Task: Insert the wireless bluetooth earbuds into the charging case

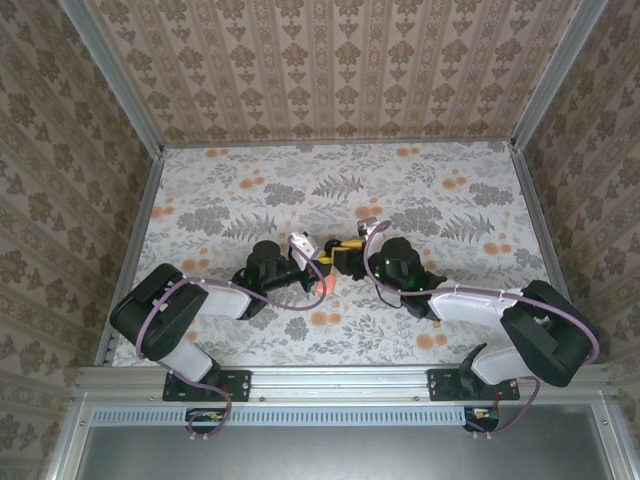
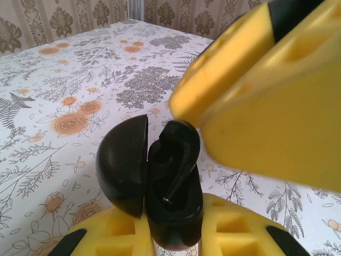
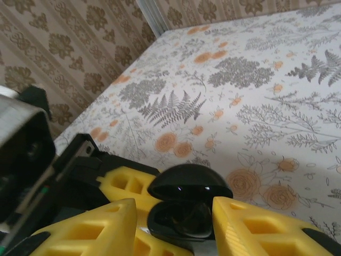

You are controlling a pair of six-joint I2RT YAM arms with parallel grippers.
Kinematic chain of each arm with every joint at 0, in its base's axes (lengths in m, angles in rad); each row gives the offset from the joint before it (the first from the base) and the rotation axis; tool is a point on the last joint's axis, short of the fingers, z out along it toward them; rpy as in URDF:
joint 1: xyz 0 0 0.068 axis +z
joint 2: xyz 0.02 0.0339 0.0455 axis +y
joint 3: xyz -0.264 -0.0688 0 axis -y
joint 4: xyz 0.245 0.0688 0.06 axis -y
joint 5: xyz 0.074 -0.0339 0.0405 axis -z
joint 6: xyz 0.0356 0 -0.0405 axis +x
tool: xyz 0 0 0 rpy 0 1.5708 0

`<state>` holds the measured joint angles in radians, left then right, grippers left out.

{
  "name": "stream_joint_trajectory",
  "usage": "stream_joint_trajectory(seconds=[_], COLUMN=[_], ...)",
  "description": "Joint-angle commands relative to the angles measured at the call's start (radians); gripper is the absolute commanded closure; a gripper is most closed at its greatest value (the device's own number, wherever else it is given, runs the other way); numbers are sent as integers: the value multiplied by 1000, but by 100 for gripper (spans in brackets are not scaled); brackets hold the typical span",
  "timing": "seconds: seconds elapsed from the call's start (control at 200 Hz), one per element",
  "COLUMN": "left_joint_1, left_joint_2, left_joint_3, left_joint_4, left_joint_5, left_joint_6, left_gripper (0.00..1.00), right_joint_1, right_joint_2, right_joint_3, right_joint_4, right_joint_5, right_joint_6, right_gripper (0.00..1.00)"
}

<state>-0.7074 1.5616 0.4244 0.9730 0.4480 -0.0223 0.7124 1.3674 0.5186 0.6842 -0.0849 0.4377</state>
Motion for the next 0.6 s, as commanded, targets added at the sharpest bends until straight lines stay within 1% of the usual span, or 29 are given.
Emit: stream_joint_trajectory(seconds=[0.0, 0.125, 0.195, 0.29, 0.415, 0.495, 0.595], left_joint_1=[-5, -6, -6, -6, -6, -7, -8], left_joint_2=[-21, -21, -19, -17, -20, -21, -23], left_joint_3=[2, 2, 1, -1, -1, -1, 1], left_joint_4=[22, 23, 24, 23, 17, 10, -10], left_joint_5=[3, 4, 6, 6, 7, 9, 10], left_joint_6=[28, 33, 40, 47, 56, 66, 82], left_gripper=[91, 91, 91, 92, 91, 91, 92], right_joint_1=[-3, -11, -20, -31, -60, -92, -135], right_joint_2=[-47, -80, -102, -135, -156, -145, -109], right_joint_3=[-16, -18, -10, 19, 85, 115, 133], right_joint_4=[4, -8, -53, -158, -379, -469, -492], right_joint_5=[-6, -22, -27, -34, -28, -70, -173], right_joint_6=[23, 40, 63, 89, 145, 196, 269], right_gripper=[56, 55, 54, 54, 54, 53, 53])
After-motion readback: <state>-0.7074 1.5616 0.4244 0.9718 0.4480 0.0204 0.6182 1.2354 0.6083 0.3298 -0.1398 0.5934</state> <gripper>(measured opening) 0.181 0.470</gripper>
